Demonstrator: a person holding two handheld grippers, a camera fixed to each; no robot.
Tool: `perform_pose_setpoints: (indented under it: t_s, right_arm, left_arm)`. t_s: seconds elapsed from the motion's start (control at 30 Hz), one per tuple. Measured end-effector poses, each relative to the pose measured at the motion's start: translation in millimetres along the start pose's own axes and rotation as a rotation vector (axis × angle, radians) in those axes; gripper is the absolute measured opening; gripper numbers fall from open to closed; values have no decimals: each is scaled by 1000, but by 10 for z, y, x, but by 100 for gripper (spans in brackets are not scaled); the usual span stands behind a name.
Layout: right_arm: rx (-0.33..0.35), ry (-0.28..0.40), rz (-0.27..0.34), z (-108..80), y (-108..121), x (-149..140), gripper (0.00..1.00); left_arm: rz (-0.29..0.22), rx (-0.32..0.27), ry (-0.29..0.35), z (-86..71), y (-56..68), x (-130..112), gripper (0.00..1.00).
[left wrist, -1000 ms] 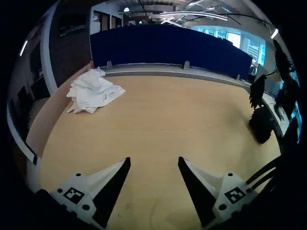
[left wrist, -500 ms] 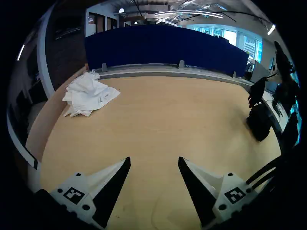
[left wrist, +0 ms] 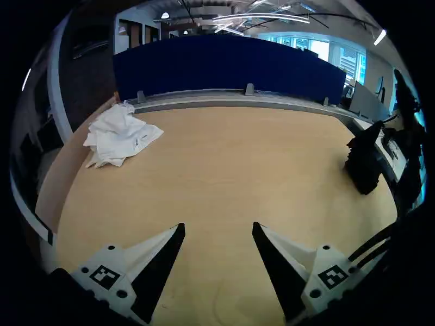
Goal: Fold towel
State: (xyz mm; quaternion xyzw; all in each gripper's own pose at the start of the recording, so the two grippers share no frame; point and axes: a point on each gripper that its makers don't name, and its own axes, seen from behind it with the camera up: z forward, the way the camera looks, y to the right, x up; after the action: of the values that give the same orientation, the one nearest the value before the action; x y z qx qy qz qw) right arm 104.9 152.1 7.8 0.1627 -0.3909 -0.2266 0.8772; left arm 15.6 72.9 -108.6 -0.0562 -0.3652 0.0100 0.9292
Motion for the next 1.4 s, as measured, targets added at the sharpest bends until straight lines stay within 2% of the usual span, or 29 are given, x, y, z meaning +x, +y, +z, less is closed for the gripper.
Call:
perform_pose_setpoints:
  t_s: [0.47,0.77,0.97,1.4]
  right_arm:
    - [0,-44,26,-51,-76,-362,4]
    - [-16,-63,55,-102,-40,-537,4]
    - [-33,-133,81,-53,-35,-923,4]
    - [-45,-236,205,143,-140,-1641,4]
  left_arm:
    - [3,-5,-1,-33,-13,-36,92]
    - [8,-7,0,-54,-6,-36,92]
    - [8,-8,0,-73,1,-46,92]
    - [16,1,-4,-95,-30,-72,92]
